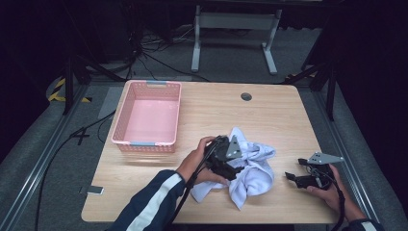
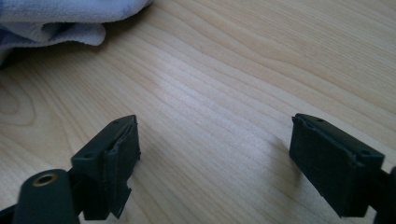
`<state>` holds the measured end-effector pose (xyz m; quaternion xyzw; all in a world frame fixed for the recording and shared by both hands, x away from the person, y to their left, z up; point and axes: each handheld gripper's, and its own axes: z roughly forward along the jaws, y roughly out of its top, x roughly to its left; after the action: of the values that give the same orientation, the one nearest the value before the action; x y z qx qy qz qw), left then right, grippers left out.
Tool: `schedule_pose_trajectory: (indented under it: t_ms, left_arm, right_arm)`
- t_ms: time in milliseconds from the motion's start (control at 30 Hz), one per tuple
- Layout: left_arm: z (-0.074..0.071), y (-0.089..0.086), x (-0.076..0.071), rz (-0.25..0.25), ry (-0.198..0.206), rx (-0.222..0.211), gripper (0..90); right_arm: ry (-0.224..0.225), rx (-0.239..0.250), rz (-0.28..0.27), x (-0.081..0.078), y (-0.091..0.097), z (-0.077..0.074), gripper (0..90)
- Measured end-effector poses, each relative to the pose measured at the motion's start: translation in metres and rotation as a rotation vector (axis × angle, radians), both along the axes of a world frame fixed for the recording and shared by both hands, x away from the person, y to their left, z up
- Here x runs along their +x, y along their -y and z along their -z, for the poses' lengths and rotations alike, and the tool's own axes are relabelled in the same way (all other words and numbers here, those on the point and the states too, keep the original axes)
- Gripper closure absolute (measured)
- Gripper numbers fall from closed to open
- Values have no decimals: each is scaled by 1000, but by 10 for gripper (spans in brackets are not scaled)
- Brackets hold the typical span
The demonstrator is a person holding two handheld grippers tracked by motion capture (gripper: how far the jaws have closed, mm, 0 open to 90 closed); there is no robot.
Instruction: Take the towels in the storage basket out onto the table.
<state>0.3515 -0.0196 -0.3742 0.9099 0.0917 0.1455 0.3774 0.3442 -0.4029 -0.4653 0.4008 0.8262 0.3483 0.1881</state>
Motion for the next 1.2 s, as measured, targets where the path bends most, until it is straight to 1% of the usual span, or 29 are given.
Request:
schedule_pose_trajectory:
  t_ms: [67, 100, 133, 167, 200, 267, 300, 333, 367, 400, 433, 467, 500, 533, 600, 633, 700, 733, 767, 800, 833, 867, 900, 933, 1000, 1033, 1100, 1167, 1200]
  left_arm:
    - [13, -14, -7, -28, -25, -10, 281]
    - [32, -26, -11, -64, -74, -1, 304]
    - [32, -26, -11, -64, -74, -1, 302]
    - [44, -33, -15, -81, -103, -7, 302]
    - [54, -37, -16, -94, -123, 4, 301]
    - [67, -42, -17, -111, -143, 30, 297]
    - [75, -46, -17, -129, -164, 46, 293]
    - [80, -47, -16, -145, -173, 50, 281]
    - [85, -48, -15, -153, -170, 56, 263]
    - [90, -49, -12, -163, -180, 48, 247]
    - [90, -49, -12, -163, -180, 48, 242]
    - [93, -49, -8, -179, -198, 21, 223]
    - [93, -49, -8, -179, -198, 21, 221]
    - [95, -49, -5, -204, -217, 2, 223]
    - [97, -48, -1, -201, -209, -27, 228]
    - [97, -48, -1, -201, -209, -27, 238]
    - [97, -47, 1, -196, -204, -38, 276]
    - [96, -47, 1, -194, -204, -43, 336]
    - [96, -47, 1, -194, -204, -43, 425]
    - [95, -47, 1, -190, -202, -43, 478]
    - [94, -48, 2, -180, -199, -41, 558]
    - [93, -48, 2, -181, -191, -32, 558]
    - [91, -51, 1, -181, -159, -2, 732]
    - [89, -53, 1, -181, -146, 6, 766]
    - [85, -56, 1, -187, -143, -5, 798]
    - [81, -60, 1, -194, -141, -33, 798]
    - [71, -68, 1, -217, -115, -58, 803]
    - [62, -79, 0, -248, -108, -112, 804]
    - [58, -85, 0, -260, -97, -124, 804]
  right_arm:
    - [-15, -11, -15, -2, -2, -3, 259]
    - [-11, 2, -43, -5, -6, -8, 271]
    - [-11, 2, -43, -5, -6, -8, 271]
    - [-6, 29, -53, -7, -9, -11, 280]
    - [18, 79, -79, -11, -13, -17, 283]
    - [40, 142, -126, -19, -23, -28, 277]
    - [50, 178, -156, -23, -30, -34, 276]
    - [58, 199, -200, -29, -44, -41, 267]
    - [74, 187, -232, -32, -54, -44, 257]
    - [75, 182, -260, -34, -64, -46, 250]
    - [77, 164, -282, -35, -78, -46, 246]
    - [72, 130, -286, -34, -86, -44, 237]
    - [68, 111, -298, -31, -92, -40, 239]
    - [61, 85, -293, -27, -96, -36, 260]
    - [47, 27, -262, -17, -99, -28, 297]
    - [46, 18, -257, -13, -99, -26, 367]
    - [74, -20, -257, -6, -98, -24, 499]
    - [73, -12, -261, -2, -97, -24, 588]
    - [73, -12, -261, -2, -97, -24, 588]
    - [90, -50, -266, 1, -96, -25, 696]
    - [90, -50, -266, 1, -96, -25, 696]
    - [98, -67, -268, 2, -96, -25, 717]
    - [118, -78, -260, 2, -91, -27, 752]
    - [132, -77, -253, 2, -88, -29, 757]
    - [141, -64, -244, 2, -85, -32, 760]
    - [157, -56, -237, 1, -81, -36, 763]
    - [191, -50, -200, 0, -70, -44, 776]
    - [234, -51, -150, 0, -59, -51, 779]
    - [236, -23, -120, 1, -51, -55, 779]
